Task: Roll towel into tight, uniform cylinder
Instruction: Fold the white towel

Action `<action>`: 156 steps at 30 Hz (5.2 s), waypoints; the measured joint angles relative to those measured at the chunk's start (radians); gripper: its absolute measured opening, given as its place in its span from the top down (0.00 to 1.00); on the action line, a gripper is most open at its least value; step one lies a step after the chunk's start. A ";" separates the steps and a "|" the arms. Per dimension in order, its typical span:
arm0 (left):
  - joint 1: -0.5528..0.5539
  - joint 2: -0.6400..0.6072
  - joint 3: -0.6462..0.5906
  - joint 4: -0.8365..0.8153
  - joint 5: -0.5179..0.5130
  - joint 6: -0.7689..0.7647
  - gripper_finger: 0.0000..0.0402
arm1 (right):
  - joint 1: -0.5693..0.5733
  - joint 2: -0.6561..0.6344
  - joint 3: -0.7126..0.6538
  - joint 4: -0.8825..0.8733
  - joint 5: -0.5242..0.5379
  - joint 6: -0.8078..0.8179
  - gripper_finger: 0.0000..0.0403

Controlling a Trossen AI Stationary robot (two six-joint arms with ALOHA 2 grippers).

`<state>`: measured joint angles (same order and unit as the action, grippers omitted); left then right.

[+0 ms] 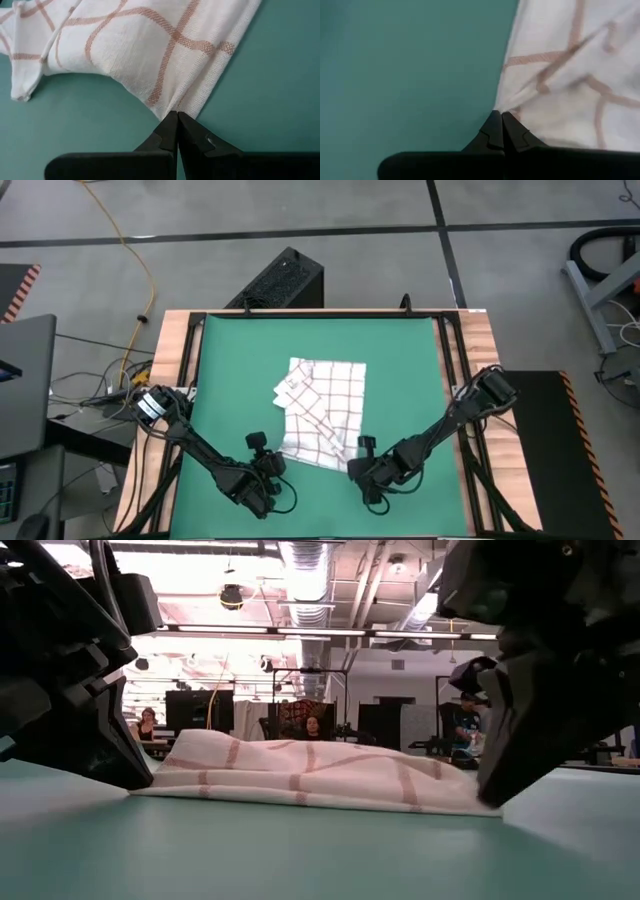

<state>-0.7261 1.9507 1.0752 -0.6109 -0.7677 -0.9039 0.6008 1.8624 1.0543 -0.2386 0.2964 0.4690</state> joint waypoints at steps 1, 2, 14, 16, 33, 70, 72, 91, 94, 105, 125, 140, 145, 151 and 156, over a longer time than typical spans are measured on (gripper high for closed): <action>0.000 0.000 0.000 0.000 0.000 0.000 1.00 | -0.003 0.015 0.002 0.010 -0.014 0.000 1.00; 0.000 0.000 0.000 0.000 -0.001 -0.002 1.00 | -0.005 0.033 0.002 0.017 -0.028 0.003 1.00; -0.045 -0.084 0.000 -0.058 0.004 0.000 1.00 | -0.009 0.065 0.000 0.017 -0.031 0.009 1.00; -0.064 -0.123 0.000 -0.046 -0.002 -0.002 1.00 | -0.009 0.065 -0.001 0.017 -0.031 0.009 1.00; -0.144 -0.196 -0.381 0.893 -0.390 0.253 1.00 | -0.015 0.067 -0.002 0.015 -0.030 0.002 0.99; 0.048 -0.023 -0.365 0.962 -0.020 0.375 1.00 | -0.012 0.067 -0.003 0.011 -0.031 0.017 0.95; 0.042 -0.025 -0.364 0.934 -0.002 0.327 1.00 | -0.012 0.061 -0.003 -0.001 -0.031 0.037 0.90; -0.002 -0.023 -0.364 0.879 0.022 0.210 1.00 | -0.020 -0.174 -0.005 -0.038 0.265 0.109 0.57; -0.002 -0.023 -0.364 0.880 0.022 0.220 1.00 | -0.050 -0.172 0.005 -0.066 0.261 0.121 0.57; -0.003 -0.021 -0.366 0.884 0.009 0.237 1.00 | -0.182 -0.058 0.007 0.060 0.079 0.031 0.57; -0.003 -0.021 -0.367 0.895 -0.008 0.245 1.00 | -0.212 -0.059 0.009 0.121 0.042 -0.007 0.57; -0.003 -0.021 -0.367 0.898 -0.014 0.245 1.00 | -0.216 -0.050 0.009 0.137 0.039 -0.025 0.57; -0.003 -0.020 -0.367 0.901 -0.022 0.272 1.00 | -0.216 -0.057 0.009 0.134 0.038 -0.032 0.57; -0.003 -0.020 -0.367 0.901 -0.023 0.268 1.00 | -0.218 -0.041 0.009 0.140 0.035 -0.033 0.57; -0.003 -0.020 -0.367 0.902 -0.023 0.271 1.00 | -0.223 -0.041 0.009 0.134 0.024 -0.033 0.58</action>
<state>-0.7292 1.9305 0.7078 0.2907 -0.7906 -0.6325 0.3776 1.8210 1.0630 -0.1043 0.3200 0.4358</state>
